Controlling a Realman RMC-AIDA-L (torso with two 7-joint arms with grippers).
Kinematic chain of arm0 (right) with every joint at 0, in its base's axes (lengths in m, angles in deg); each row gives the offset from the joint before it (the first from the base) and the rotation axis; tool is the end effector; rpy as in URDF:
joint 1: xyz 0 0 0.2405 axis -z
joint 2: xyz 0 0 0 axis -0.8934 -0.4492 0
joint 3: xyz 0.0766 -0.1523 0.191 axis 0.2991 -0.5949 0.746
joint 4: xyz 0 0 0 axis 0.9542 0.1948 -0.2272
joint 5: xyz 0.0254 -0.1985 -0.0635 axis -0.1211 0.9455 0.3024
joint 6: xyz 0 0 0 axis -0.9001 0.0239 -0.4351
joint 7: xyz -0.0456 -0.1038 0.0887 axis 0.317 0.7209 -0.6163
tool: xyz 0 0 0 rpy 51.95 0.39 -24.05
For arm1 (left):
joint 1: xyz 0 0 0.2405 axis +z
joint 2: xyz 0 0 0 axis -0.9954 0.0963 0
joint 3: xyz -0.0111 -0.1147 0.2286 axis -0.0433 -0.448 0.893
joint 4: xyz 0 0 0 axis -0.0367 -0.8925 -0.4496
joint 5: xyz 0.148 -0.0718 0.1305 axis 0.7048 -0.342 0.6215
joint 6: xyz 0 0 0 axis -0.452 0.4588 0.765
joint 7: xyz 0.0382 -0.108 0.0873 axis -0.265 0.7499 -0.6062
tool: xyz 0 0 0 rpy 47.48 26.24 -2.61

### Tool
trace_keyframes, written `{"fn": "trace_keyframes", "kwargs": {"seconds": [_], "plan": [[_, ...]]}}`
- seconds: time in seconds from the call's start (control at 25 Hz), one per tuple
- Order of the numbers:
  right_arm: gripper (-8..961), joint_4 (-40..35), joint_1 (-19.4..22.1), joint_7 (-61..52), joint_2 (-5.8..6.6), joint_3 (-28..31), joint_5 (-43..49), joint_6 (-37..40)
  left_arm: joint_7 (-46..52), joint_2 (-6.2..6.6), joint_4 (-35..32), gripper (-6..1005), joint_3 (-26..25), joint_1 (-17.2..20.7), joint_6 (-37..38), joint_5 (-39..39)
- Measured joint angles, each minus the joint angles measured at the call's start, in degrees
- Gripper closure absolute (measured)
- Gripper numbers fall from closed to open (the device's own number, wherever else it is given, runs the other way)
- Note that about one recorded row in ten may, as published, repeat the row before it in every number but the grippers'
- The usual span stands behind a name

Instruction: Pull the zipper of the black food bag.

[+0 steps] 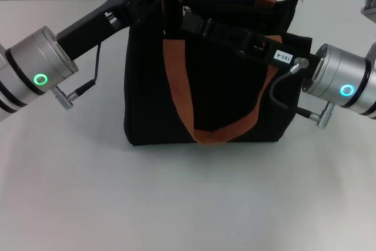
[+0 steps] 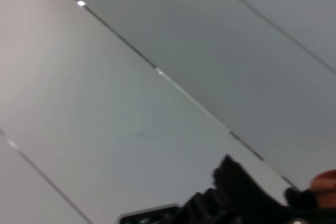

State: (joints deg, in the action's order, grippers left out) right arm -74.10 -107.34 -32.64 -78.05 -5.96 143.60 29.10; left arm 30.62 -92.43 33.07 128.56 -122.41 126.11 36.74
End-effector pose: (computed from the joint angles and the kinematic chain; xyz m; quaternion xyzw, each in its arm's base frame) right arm 0.1792 0.3429 -0.0507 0.7846 -0.3913 -0.4805 0.0236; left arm -0.1995 0.3547 -0.0101 -0.7841 -0.3087 -0.5292 0.0989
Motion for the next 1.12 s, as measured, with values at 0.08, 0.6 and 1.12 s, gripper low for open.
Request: {"fn": "trace_keyframes", "kwargs": {"seconds": [0.08,0.6,1.12], "plan": [[253,0.1,-0.2,-0.1,0.00,-0.1,0.0,0.3,0.0,0.00,0.0,978,0.1,0.0,0.0,0.0],[253,0.4,-0.9,-2.0,0.00,0.3,-0.1,-1.9,-0.5,0.00,0.2,977,0.1,0.0,-0.2,-0.2],[254,0.7,-1.1,-6.8,0.08,-0.2,0.2,-3.8,-1.2,0.00,0.9,977,-0.2,-0.3,-0.5,-0.4]]}}
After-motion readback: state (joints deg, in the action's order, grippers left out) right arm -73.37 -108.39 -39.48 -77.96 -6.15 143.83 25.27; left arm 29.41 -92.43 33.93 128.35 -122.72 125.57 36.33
